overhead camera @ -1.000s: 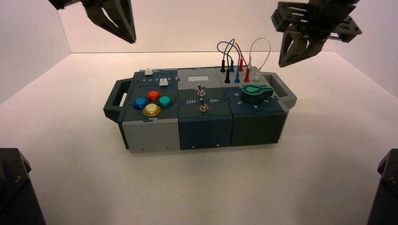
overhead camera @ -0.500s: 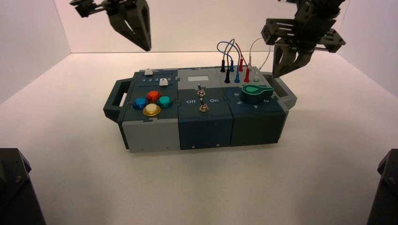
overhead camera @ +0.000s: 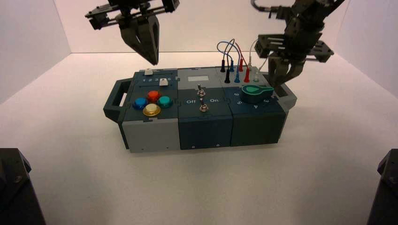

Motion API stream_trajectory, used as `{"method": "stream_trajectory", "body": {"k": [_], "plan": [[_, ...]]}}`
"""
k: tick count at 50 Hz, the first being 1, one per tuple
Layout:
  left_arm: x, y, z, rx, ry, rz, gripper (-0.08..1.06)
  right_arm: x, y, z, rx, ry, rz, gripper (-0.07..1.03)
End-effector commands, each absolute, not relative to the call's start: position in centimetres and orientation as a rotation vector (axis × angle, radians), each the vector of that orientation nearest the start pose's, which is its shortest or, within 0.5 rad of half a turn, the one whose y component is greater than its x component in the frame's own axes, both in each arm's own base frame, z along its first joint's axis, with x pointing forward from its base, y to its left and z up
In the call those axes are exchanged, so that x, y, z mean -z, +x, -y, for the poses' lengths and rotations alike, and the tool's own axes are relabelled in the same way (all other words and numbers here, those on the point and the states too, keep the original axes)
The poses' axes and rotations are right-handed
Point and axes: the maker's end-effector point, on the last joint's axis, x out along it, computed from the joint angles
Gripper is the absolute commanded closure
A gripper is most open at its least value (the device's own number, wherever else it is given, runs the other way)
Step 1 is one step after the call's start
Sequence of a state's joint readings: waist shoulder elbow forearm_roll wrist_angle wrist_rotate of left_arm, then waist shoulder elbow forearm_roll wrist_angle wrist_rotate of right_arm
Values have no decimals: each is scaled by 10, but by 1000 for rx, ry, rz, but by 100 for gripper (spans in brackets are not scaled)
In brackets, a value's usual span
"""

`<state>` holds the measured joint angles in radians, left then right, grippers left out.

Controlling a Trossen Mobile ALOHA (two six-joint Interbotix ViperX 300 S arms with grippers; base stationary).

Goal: Flip the top switch on with the left gripper.

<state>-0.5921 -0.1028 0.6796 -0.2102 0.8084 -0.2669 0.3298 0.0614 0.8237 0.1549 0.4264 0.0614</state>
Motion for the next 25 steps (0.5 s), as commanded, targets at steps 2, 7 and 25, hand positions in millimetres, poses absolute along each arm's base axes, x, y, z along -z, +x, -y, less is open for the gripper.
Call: {"method": "stream_trajectory", "body": {"k": [2,7,25], "plan": [[-104,248,208,345,-28,-1443,101,-19,302,-111,-201,-13,-1321,98],[-99,245,211,340,-24,-1460,101,-12,303,-109,-191,-11,-1339,98],[-85,238,219,328,-7,-1508,101,-9,303,-109,-200,-26,-1354,98]]}}
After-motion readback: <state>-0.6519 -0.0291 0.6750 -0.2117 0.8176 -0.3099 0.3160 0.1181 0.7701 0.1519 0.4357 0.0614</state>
